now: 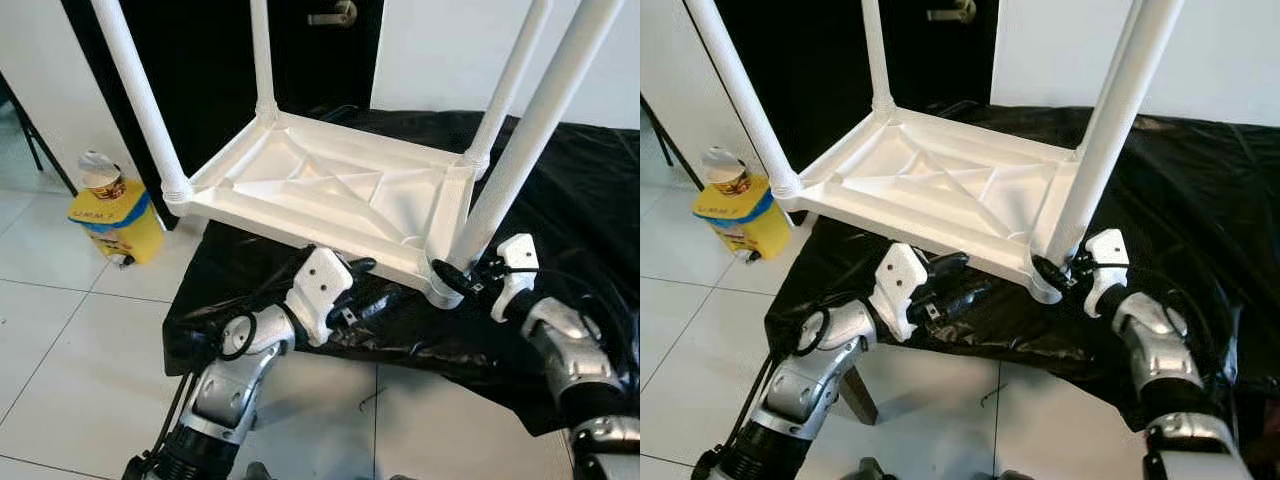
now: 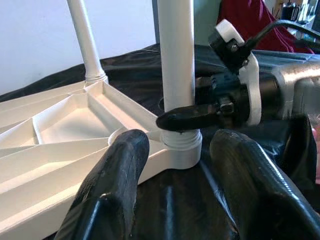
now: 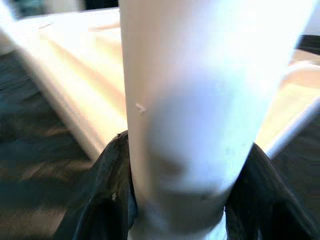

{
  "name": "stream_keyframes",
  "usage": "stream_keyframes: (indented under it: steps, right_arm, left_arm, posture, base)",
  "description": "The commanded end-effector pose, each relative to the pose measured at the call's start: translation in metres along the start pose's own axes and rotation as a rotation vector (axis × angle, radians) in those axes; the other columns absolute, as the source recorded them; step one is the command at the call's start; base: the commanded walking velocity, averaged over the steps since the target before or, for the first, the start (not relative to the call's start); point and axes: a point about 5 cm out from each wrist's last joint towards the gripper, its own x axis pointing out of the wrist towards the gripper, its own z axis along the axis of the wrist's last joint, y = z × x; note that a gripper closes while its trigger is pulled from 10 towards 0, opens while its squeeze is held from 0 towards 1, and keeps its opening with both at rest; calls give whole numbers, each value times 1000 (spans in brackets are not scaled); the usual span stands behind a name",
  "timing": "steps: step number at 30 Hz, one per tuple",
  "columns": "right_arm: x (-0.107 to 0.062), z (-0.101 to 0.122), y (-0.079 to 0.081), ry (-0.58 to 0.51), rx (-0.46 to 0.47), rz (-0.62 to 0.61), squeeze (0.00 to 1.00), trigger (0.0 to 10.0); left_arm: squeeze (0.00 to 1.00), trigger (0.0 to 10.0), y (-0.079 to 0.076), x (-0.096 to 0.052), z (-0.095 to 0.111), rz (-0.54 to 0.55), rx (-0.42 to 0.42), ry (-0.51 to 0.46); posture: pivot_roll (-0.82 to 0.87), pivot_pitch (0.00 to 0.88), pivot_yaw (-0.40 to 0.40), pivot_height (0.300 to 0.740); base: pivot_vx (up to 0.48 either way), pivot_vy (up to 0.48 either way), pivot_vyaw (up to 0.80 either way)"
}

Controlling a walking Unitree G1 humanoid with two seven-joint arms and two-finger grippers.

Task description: Building children table

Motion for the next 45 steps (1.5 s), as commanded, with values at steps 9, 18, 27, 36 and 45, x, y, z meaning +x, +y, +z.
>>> stream_keyframes:
  steps: [9, 18, 27, 36, 45]
  right_arm:
    - [0, -11, 32, -6, 112, -306, 0, 10000]
    - [4, -10, 76, 32, 157, -423, 0, 10000]
    - [4, -1, 81, 9, 107, -433, 0, 10000]
    - [-1, 8, 74, -25, 87, -441, 1000, 10000]
    - [-17, 23, 45, -78, 67, -287, 1000, 10000]
  left_arm:
    - [0, 10000, -3, 0, -6, 69, -19, 19]
    - [0, 10000, -6, 0, -6, 77, -23, 22]
    - [0, 10000, -7, -1, -8, 85, -20, 31]
    - [0, 10000, -5, -1, -9, 84, -20, 34]
    - [0, 10000, -5, 1, -9, 73, -16, 32]
  posture:
    - [23, 38, -49, 740]
    - [44, 26, -69, 740]
    - [40, 20, -75, 740]
    - [24, 27, -70, 740]
    - [-10, 44, -68, 740]
  base:
    - [0, 0, 0]
    - [0, 0, 0]
    - [0, 0, 0]
    - [0, 0, 0]
    - [0, 0, 0]
